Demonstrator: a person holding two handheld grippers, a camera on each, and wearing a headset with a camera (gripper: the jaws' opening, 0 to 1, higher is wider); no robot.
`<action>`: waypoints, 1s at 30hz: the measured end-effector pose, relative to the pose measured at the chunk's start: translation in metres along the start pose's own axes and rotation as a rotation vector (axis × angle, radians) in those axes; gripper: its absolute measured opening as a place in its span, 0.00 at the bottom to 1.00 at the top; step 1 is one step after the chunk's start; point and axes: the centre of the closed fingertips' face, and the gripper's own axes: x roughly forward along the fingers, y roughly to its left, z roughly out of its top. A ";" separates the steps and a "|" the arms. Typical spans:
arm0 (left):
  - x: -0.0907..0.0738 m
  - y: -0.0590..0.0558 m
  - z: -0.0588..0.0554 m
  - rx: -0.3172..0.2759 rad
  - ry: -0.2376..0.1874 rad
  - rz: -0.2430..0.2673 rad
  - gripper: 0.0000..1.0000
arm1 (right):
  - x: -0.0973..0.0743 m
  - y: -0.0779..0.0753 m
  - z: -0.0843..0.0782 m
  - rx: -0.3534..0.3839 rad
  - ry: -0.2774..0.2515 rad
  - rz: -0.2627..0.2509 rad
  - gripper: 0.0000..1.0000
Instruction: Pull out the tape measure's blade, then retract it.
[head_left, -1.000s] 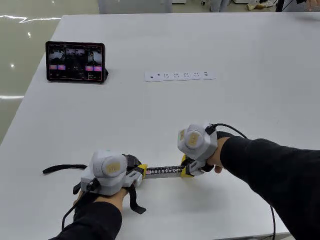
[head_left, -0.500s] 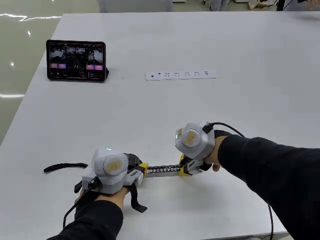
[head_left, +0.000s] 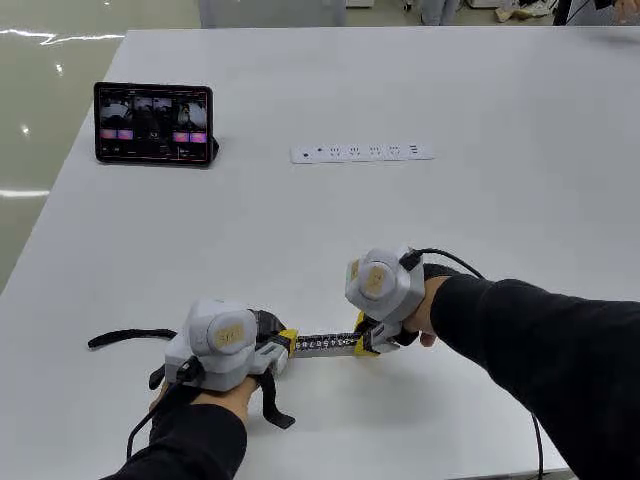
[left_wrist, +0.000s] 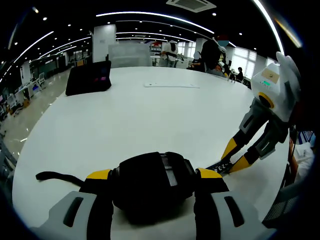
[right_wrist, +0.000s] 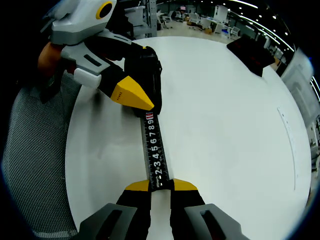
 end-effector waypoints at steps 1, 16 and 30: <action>0.000 0.000 0.000 -0.001 0.001 0.001 0.61 | 0.000 0.000 0.001 -0.001 0.000 0.001 0.10; 0.000 0.000 0.000 -0.006 0.011 -0.004 0.61 | 0.004 0.001 0.009 0.010 -0.006 -0.001 0.10; -0.001 0.000 0.000 -0.027 0.000 -0.019 0.61 | 0.006 0.002 0.015 0.027 -0.010 0.001 0.10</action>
